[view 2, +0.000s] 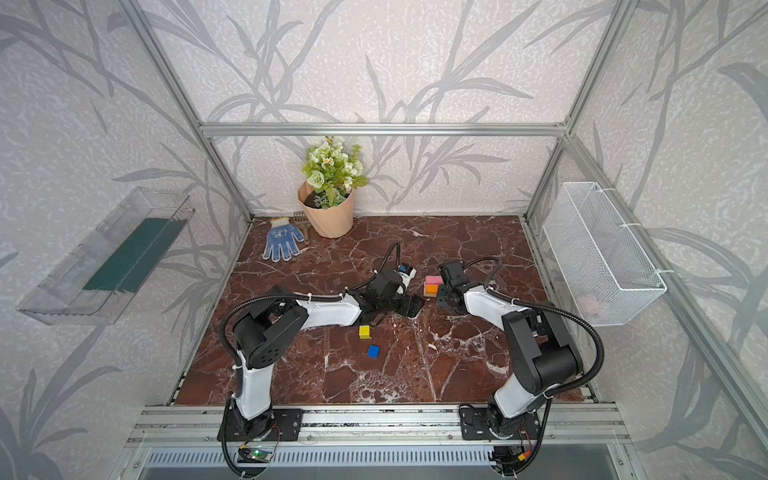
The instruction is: Build the wood block tower
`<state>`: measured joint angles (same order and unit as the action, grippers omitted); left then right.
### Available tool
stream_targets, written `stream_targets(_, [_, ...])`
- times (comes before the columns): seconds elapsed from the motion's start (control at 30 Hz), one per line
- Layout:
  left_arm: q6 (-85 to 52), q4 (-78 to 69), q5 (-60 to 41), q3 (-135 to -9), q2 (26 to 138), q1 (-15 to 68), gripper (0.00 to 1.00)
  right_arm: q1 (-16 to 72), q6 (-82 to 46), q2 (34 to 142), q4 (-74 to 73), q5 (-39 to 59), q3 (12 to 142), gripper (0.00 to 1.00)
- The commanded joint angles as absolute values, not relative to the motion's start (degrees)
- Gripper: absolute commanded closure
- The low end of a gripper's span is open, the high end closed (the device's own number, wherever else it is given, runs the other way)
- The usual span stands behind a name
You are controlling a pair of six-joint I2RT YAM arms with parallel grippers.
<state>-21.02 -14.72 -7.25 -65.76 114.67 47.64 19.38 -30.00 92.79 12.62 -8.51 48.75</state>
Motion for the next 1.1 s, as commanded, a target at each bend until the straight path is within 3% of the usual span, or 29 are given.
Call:
stream_targets(0.0, [-20.9,-12.9,-5.8,-67.9,115.7,47.9,0.21,18.9,-29.8,94.1,12.6,-8.1,50.7,0.59])
stream_targets(0.73, [-21.8,-13.9,-5.3,-71.2,119.1,47.8,0.27,18.5,-29.7,91.8,13.6,-7.5,50.2,0.63])
stream_targets(0.97, [-23.4,-18.4,-1.5,-67.0,115.1,46.9,0.52,16.6,-31.2,85.1,11.9,-9.1,46.3,0.66])
stream_targets(1.07, [-24.6,-16.1,-1.1,-69.2,116.5,45.9,0.59,13.6,-31.6,85.6,11.0,-6.4,46.8,0.66])
